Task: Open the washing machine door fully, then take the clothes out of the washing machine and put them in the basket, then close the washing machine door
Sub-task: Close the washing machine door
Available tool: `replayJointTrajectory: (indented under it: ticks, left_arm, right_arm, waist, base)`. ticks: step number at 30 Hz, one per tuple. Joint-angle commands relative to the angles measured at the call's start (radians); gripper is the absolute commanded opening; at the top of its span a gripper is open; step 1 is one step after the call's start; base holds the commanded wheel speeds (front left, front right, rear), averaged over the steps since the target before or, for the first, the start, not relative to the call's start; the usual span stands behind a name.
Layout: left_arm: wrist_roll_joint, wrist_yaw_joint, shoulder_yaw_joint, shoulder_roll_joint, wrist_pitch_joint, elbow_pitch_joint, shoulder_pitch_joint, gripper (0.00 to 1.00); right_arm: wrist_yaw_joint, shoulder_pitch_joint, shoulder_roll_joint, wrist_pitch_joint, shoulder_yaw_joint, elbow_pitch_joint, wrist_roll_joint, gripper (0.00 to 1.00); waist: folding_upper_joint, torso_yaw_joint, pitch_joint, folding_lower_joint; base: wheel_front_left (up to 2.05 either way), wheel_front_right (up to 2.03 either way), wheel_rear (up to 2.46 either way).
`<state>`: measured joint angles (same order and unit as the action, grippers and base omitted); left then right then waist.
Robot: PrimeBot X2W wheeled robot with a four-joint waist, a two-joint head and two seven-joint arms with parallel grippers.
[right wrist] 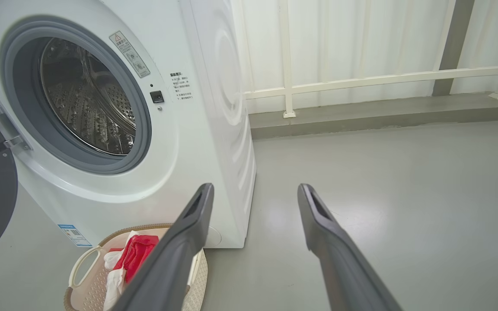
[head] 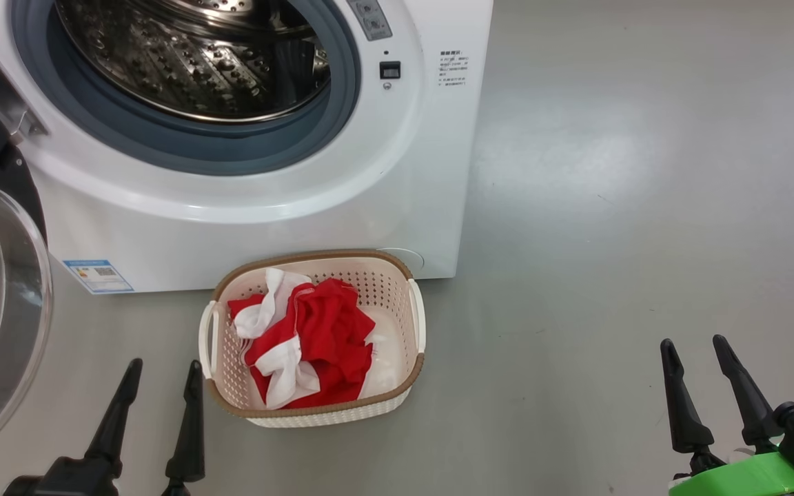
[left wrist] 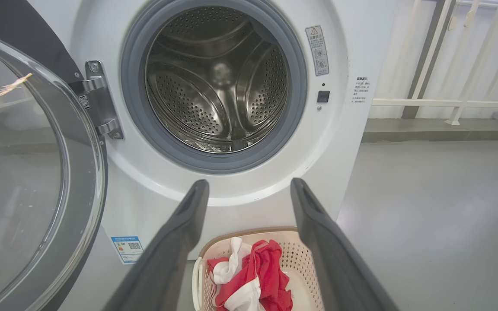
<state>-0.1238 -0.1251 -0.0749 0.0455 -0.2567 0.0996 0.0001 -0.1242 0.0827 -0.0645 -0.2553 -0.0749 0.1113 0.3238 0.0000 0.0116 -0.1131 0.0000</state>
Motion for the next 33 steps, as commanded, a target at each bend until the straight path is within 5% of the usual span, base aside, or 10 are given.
replayJointTrajectory:
  ticks: [1,14,33]
  left_arm:
    - [0.006,-0.006,-0.031,0.005,-0.005,-0.029,-0.02,1.0]
    - [-0.018,-0.001,-0.036,0.005,-0.005,-0.009,-0.021,1.0]
    - [-0.1,0.081,0.019,0.005,-0.005,0.014,0.048,1.0]
  right_arm:
    - [-0.007,-0.017,-0.019,-0.006,0.027,-0.026,0.006,1.0]
    - [-0.007,-0.016,-0.029,-0.006,0.041,-0.019,0.008,1.0]
    - [-0.007,-0.034,-0.072,-0.006,0.132,0.019,0.014,1.0]
  waist:
    - [0.0,0.001,0.0,0.0]
    - [0.0,0.045,0.009,0.0]
    - [0.0,0.308,0.065,0.0]
  base:
    - [0.0,0.0,0.0]
    - [0.0,0.0,0.0]
    - [0.0,0.0,0.0]
